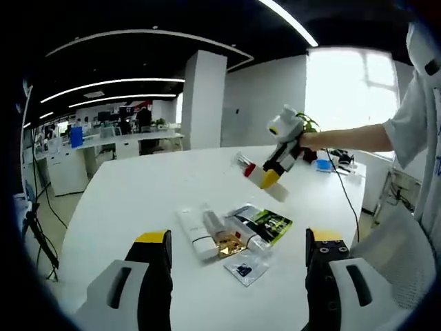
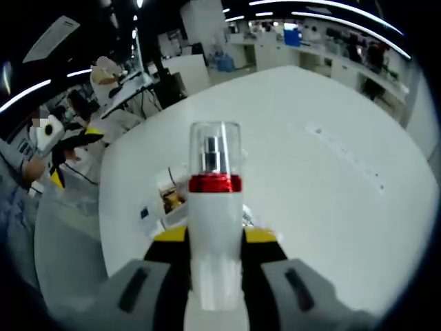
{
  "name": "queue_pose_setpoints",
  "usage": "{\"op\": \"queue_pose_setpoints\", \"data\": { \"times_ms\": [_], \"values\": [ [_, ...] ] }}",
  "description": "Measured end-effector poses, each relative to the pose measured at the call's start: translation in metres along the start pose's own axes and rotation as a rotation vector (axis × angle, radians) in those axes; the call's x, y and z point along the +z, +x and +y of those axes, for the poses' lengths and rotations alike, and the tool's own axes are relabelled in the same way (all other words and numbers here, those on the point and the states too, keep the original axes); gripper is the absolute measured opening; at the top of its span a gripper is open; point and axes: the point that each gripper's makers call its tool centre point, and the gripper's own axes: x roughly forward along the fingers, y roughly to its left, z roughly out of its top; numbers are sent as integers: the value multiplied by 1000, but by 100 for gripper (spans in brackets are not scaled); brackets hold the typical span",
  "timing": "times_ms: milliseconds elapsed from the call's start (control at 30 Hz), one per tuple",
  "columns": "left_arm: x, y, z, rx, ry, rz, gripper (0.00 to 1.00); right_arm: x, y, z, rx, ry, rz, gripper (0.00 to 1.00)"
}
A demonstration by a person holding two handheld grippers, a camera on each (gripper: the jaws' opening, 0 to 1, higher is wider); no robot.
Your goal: Arrange the skincare products in the storage area until every visible bottle or jar stands upright without overlapping.
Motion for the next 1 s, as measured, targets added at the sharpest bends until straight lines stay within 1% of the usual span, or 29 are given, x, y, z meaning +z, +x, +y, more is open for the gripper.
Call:
{"op": "queue_pose_setpoints", "data": {
  "times_ms": [33,67,133,200,333,367,400,433,533,600,667,700,800,833,867,1000],
  "values": [
    [1,1,-1,-2,-12,-3,76,-2,-3,5,0,6,-12,27],
    [5,5,-1,-13,-47,-22,77,-3,-5,8,0,10,-20,27],
    [9,9,-5,-35,-89,-46,76,-5,-10,16,-3,22,-47,27],
    [12,16,-10,-54,-107,-51,75,-7,-14,25,-4,41,-74,27],
    [17,29,-17,-84,-156,-60,74,-11,-21,46,6,53,-109,27],
    [19,34,-19,-98,-179,-62,74,-11,-21,48,7,54,-113,27],
    [21,36,-22,-107,-185,-66,73,-11,-22,46,12,59,-127,27],
    [22,39,-27,-117,-185,-67,73,-11,-23,50,16,63,-135,27],
    [26,53,-34,-145,-182,-64,70,-12,-26,65,31,69,-160,27],
    [28,61,-38,-164,-202,-69,69,-13,-28,75,39,67,-178,27],
    [30,69,-46,-200,-263,-60,69,-12,-31,84,43,66,-199,27],
    [31,73,-51,-213,-279,-62,69,-13,-32,88,46,66,-207,27],
    [33,82,-61,-244,-263,-54,67,-14,-36,103,70,78,-239,27],
    [33,87,-66,-257,-262,-48,66,-12,-36,96,75,80,-245,27],
    [33,90,-68,-264,-264,-46,66,-12,-36,96,79,83,-247,27],
    [31,106,-77,-296,-298,-30,64,-16,-37,109,93,84,-267,27]
  ]
}}
